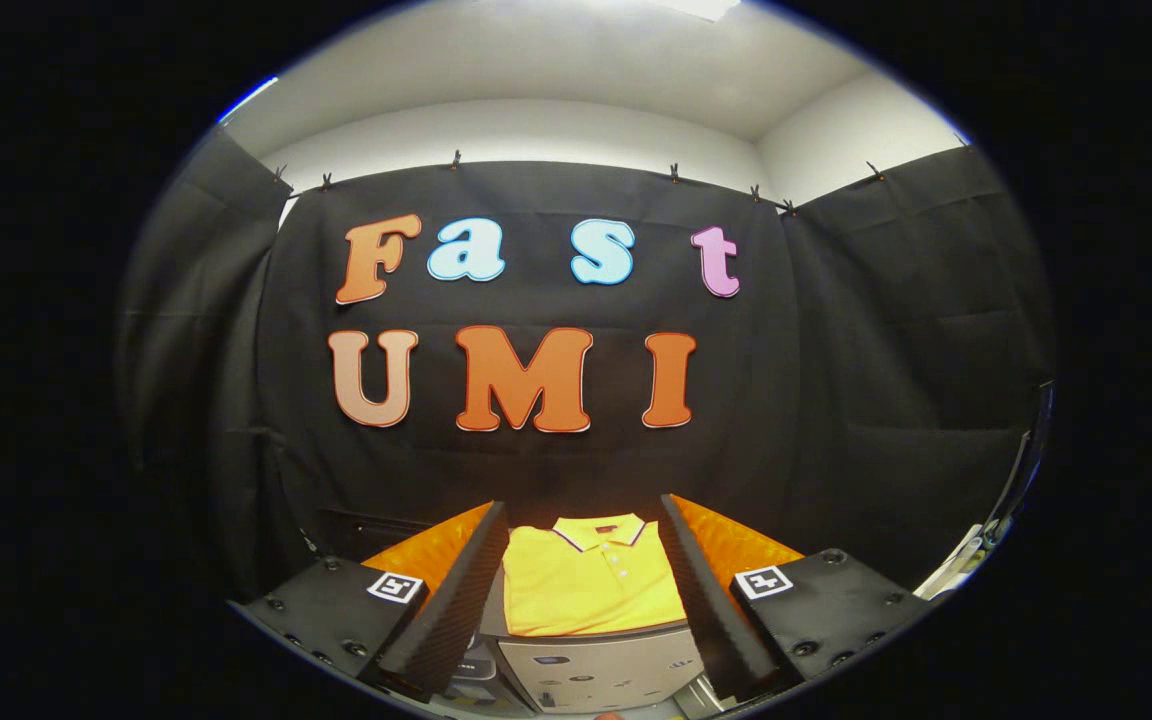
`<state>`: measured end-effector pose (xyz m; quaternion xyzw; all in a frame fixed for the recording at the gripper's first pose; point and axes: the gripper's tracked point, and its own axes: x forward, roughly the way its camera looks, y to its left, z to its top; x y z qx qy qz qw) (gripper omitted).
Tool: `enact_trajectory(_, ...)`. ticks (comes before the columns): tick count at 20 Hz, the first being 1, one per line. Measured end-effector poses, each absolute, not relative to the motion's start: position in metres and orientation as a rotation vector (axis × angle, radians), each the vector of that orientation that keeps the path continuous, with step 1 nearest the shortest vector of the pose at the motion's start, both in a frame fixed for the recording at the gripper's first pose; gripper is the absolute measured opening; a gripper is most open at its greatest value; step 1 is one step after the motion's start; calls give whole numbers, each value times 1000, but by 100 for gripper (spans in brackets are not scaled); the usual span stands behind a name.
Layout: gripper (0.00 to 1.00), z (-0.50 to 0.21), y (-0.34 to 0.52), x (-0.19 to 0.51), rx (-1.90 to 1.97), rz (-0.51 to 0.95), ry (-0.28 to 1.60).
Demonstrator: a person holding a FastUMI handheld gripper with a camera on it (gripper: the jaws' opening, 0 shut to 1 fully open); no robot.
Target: Put the clothes into the washing machine and then close the washing machine lid.
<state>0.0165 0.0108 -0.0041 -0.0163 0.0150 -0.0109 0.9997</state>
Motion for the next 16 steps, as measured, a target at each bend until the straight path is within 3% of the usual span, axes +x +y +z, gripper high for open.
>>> enact_trajectory(9, 97, -38, -18, 107, 0, -18, 81)
enact_trajectory(16, 98, -116, -58, 210, -4, -9, 245)
